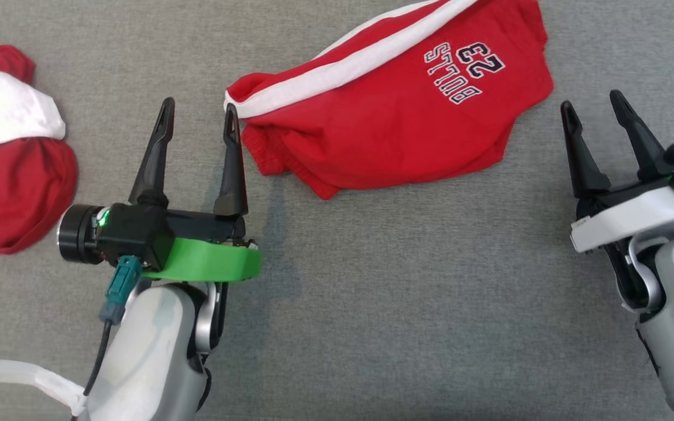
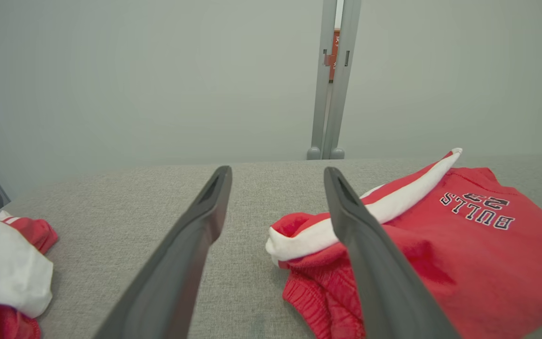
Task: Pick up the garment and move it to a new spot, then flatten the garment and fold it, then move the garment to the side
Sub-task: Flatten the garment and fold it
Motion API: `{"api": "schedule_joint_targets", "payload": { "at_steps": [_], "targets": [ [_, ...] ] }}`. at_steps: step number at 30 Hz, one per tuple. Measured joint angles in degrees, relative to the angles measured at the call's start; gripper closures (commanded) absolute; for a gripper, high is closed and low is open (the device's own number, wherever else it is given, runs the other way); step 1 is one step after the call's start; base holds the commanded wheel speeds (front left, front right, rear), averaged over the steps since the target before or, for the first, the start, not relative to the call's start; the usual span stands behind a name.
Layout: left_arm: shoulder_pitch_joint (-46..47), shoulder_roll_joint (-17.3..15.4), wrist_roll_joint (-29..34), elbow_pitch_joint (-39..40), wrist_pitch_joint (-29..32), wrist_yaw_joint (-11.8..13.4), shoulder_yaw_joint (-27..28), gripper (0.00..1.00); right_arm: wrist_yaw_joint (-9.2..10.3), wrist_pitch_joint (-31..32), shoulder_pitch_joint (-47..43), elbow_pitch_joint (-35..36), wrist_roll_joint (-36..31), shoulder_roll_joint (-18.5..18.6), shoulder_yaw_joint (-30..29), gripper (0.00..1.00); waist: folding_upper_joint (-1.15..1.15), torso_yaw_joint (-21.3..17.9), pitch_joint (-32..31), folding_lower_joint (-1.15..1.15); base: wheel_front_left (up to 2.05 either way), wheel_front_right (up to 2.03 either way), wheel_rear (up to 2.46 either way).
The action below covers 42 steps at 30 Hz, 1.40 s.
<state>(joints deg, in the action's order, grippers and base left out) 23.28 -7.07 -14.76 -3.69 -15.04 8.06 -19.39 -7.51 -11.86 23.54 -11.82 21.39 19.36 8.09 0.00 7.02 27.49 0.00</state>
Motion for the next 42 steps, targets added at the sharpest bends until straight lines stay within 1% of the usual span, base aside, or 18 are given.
{"api": "schedule_joint_targets", "payload": {
  "at_steps": [7, 12, 14, 15, 16, 17, 18, 21, 26, 27, 31, 34, 37, 42],
  "targets": [
    [0.68, 1.48, 1.3, 0.81, -0.01, -1.07, -0.38, 0.0, 0.0, 1.18, 8.47, -10.98, 2.22, 0.02, 4.41, 0.0, 0.0, 3.87, 1.75, 0.0, 0.0, 0.0, 0.0],
    [0.66, 2.37, 1.92, 1.15, -0.01, -1.38, -0.18, 0.0, 0.01, 3.65, 11.79, -15.78, 2.81, -0.33, 5.5, 0.0, 0.0, 5.2, 1.87, 0.0, 0.0, 0.0, 0.0],
    [0.5, 2.61, 2.08, 1.22, -0.01, -1.49, 0.0, 0.0, 0.01, 5.54, 12.23, -17.0, 3.28, -0.63, 5.47, 0.14, 0.0, 5.19, 1.59, 0.0, 0.0, 0.0, 0.0],
    [0.36, 2.67, 2.08, 1.19, -0.01, -1.58, 0.19, 0.0, 0.01, 6.21, 12.3, -17.12, 4.26, -1.03, 5.64, 0.56, 0.0, 5.12, 1.4, 0.0, 0.0, 0.0, 0.0],
    [0.16, 2.71, 2.04, 1.2, -0.01, -1.75, 0.34, 0.0, 0.05, 6.89, 12.38, -17.13, 4.91, -1.12, 5.99, 0.65, 0.0, 5.06, 1.24, 0.0, 0.0, 0.0, 0.0],
    [-0.16, 2.77, 2.04, 1.23, -0.01, -1.83, 0.65, 0.0, 0.05, 7.48, 12.5, -17.02, 5.55, -1.18, 6.71, 0.87, 0.0, 4.9, 1.08, 0.0, 0.0, 0.0, 0.0],
    [-0.44, 2.81, 2.04, 1.22, -0.01, -1.92, 0.81, 0.0, 0.05, 7.47, 12.5, -16.77, 6.43, -1.35, 7.03, 1.0, 0.0, 4.7, 0.93, 0.0, 0.0, 0.0, 0.0],
    [-0.93, 2.88, 2.07, 1.15, -0.01, -2.35, 1.32, 0.0, 0.03, 6.83, 11.89, -15.81, 7.13, -1.6, 7.81, 1.0, 0.0, 4.13, 0.43, 0.0, 0.0, 0.0, 0.0],
    [-1.96, 2.7, 2.77, 0.92, -0.09, -2.59, 2.2, 0.0, 0.02, 3.83, 7.66, -12.76, 8.71, -2.38, 7.13, 1.0, 0.0, 2.6, -0.49, 0.0, 0.0, 0.0, 0.0],
    [-2.52, 2.58, 2.81, 0.75, -0.09, -2.81, 2.53, 0.0, 0.0, 2.41, 5.04, -11.28, 9.13, -2.4, 6.36, 1.0, 0.0, 1.79, -1.06, 0.0, 0.0, 0.0, 0.0],
    [-3.89, 2.43, 2.81, 0.46, -0.09, -2.87, 2.96, 0.0, -0.03, 1.41, -0.97, -9.33, 9.8, -2.29, 3.05, 1.0, 0.0, 0.44, -2.57, 0.0, 0.0, 0.0, 0.0],
    [-4.66, 2.43, 2.81, 0.46, -0.09, -2.83, 3.03, 0.0, -0.02, 1.34, -5.14, -8.18, 9.75, -2.05, -0.3, 1.0, 0.0, -0.39, -3.79, 0.0, 0.0, 0.0, 0.0],
    [-5.49, 2.43, 2.8, 0.43, -0.09, -2.78, 3.1, 0.0, -0.02, 2.3, -7.7, -6.61, 9.33, -2.04, -2.34, 1.0, 0.0, -1.07, -4.82, 0.0, 0.0, 0.0, 0.0],
    [-6.1, 2.42, 2.77, 0.05, -0.09, -2.78, 2.88, 0.0, -0.02, 4.38, -8.25, -2.01, 5.9, -1.82, -3.68, 1.0, 0.0, -1.65, -6.15, 0.0, 0.0, 0.0, 0.0]
  ]
}}
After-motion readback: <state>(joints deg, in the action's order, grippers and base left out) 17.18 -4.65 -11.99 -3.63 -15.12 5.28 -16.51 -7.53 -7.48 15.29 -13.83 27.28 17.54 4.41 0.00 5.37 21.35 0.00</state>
